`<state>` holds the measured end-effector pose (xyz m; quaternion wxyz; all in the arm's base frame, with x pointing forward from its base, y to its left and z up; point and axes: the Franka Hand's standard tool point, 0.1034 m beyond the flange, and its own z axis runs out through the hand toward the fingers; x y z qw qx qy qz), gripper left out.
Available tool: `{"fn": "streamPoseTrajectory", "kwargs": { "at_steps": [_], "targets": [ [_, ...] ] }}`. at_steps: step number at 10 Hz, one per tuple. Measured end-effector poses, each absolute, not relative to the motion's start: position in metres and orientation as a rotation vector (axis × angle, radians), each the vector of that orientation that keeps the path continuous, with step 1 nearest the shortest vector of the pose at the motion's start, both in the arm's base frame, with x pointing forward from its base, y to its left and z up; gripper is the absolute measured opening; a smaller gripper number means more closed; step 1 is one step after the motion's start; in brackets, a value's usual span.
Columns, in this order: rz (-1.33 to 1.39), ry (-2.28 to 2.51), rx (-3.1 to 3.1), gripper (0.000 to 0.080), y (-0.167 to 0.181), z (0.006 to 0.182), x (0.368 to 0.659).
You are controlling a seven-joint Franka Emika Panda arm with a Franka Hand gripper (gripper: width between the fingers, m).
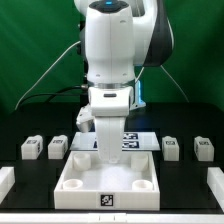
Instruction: Assemble one leg
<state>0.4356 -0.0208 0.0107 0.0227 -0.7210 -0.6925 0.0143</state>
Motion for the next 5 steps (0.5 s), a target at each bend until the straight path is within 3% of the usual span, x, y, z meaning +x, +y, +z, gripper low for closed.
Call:
{"fn": "streamPoseTrajectory", "kwargs": {
  "at_steps": [2,5],
  "targets": [
    [0.026,-2.162,-2.224,0.0062,-0.015,0.013,0.444],
    [-0.058,-2.142,-2.245,0.0062,0.041,0.013,0.474]
  ]
}}
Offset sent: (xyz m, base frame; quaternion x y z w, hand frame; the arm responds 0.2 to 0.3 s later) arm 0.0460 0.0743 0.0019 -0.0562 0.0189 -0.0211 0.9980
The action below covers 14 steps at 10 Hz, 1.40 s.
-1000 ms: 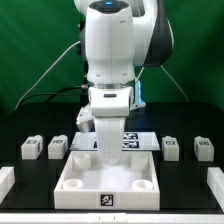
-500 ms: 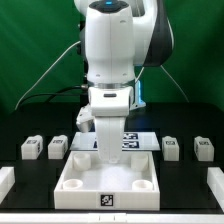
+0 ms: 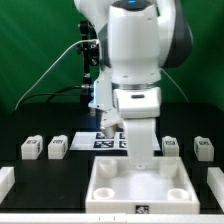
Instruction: Assemble one leg
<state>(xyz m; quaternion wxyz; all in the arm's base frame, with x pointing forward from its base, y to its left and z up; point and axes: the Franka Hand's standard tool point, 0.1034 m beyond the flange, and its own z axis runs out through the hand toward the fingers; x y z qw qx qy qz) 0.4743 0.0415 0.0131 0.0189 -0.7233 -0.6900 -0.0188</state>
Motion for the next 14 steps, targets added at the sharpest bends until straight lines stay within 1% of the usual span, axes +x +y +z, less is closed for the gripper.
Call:
{"fn": "streamPoseTrajectory", "kwargs": {
  "at_steps": [1,2,5,8,9,10,12,13,14],
  "targets": [
    [-0.076,-2.128,-2.262,0.0061,0.054,0.014,0.486],
    [-0.085,-2.122,-2.266,0.0061,0.061,0.011,0.493],
    [-0.044,-2.126,-2.234,0.0061,0.067,0.01,0.495],
    [-0.07,-2.165,-2.215,0.0061,0.069,0.01,0.496],
    [-0.069,-2.164,-2.216,0.0128,0.068,0.009,0.496],
    [-0.069,-2.162,-2.217,0.0128,0.068,0.009,0.496],
    [-0.069,-2.161,-2.218,0.0471,0.067,0.009,0.496],
    [-0.069,-2.16,-2.219,0.0601,0.067,0.009,0.496],
    [-0.069,-2.16,-2.219,0.0601,0.067,0.009,0.496]
  ]
}}
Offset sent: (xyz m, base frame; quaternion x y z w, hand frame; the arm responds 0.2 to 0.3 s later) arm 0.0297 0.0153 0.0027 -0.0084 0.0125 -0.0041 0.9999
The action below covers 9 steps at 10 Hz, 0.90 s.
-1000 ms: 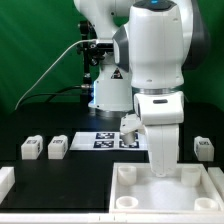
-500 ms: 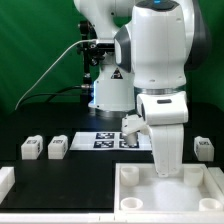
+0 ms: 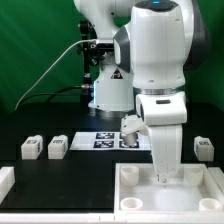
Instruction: Assemble one leg
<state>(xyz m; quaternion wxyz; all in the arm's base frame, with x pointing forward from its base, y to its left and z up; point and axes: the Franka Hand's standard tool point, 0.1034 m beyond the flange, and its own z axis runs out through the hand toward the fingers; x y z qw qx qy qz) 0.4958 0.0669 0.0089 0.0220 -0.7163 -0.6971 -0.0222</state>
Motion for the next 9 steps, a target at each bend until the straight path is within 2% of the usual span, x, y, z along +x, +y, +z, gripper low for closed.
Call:
{"fn": "streamPoseTrajectory", "kwargs": {
  "at_steps": [1,7,8,9],
  "targets": [
    [-0.069,-2.16,-2.22,0.0641,0.067,0.009,0.496],
    [-0.069,-2.157,-2.222,0.0649,0.066,0.009,0.496],
    [-0.068,-2.094,-2.283,0.0649,0.065,0.013,0.497],
    [-0.073,-2.01,-2.374,0.0649,0.063,0.028,0.498]
  ]
}}
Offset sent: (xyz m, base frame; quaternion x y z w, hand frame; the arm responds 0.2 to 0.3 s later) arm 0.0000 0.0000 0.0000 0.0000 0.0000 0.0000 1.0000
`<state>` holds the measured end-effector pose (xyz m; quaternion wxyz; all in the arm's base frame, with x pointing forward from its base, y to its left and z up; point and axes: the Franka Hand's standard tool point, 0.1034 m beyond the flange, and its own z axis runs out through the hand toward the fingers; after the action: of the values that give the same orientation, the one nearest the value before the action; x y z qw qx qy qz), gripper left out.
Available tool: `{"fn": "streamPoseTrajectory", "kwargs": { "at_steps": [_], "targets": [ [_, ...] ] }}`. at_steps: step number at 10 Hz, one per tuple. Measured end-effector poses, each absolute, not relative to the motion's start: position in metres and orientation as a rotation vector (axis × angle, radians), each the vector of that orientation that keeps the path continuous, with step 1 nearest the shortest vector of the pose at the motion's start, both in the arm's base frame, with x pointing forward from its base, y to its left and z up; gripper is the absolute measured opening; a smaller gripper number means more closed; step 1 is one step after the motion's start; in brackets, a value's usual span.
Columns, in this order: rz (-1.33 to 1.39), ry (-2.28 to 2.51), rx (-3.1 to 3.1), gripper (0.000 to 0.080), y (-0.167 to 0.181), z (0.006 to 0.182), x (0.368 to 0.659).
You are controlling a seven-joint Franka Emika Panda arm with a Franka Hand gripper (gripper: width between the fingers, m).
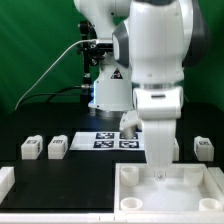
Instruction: Assemble one leg
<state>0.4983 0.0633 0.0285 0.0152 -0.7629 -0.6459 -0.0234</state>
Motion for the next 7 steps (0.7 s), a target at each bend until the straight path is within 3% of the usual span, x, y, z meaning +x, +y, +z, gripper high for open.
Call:
{"fn": "streamPoseTrajectory", "kwargs": {
  "at_steps": [1,3,6,7],
  "targets": [
    [-0.029,-1.931,-2.43,0.0649,0.068,0.041,0.491],
    [-0.024,-1.471,-2.706,0.0649,0.095,0.051,0.477],
    [0.03,-0.619,-2.96,0.0649,0.156,0.049,0.453],
    [0.038,-0.501,-2.976,0.0649,0.154,0.049,0.453]
  ]
}}
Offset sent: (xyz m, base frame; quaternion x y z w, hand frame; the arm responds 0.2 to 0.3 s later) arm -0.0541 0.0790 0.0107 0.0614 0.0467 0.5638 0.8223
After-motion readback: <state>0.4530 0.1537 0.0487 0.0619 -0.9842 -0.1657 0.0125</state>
